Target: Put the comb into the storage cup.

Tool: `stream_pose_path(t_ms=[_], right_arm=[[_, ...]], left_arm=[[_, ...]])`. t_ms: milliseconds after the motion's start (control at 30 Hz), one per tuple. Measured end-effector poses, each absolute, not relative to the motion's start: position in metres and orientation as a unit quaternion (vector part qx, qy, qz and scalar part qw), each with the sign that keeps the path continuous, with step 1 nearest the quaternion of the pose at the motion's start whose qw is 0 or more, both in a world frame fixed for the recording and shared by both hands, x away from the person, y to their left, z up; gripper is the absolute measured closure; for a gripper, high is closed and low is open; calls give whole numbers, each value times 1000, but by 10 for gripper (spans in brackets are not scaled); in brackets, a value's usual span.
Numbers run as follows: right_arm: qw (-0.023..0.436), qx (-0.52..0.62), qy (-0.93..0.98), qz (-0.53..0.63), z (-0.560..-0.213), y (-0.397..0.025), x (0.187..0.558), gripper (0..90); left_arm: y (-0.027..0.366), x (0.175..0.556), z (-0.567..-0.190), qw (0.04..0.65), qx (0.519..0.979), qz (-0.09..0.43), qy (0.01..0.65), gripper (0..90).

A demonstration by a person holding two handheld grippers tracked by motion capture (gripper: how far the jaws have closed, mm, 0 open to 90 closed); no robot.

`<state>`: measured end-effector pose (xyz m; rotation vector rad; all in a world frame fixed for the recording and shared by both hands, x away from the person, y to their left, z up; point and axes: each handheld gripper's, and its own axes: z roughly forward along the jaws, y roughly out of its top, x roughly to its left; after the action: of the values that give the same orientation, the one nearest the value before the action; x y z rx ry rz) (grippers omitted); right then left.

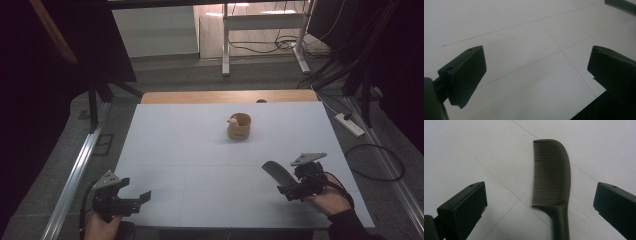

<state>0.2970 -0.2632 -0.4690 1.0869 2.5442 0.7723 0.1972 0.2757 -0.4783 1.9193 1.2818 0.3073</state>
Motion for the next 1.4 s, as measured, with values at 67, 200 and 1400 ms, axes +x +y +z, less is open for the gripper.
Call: stream_pose_path(t_ms=[67,200,1400], right_arm=[[137,379,876,266,-469,-267,295,0],[140,387,874,259,-469,-274,293,0],[147,426,870,199,-486,-301,297,0]], left_arm=[[276,197,-478,396,757,121,505,28],[276,197,-478,396,757,121,506,29],[276,198,-479,398,757,117,505,31]])
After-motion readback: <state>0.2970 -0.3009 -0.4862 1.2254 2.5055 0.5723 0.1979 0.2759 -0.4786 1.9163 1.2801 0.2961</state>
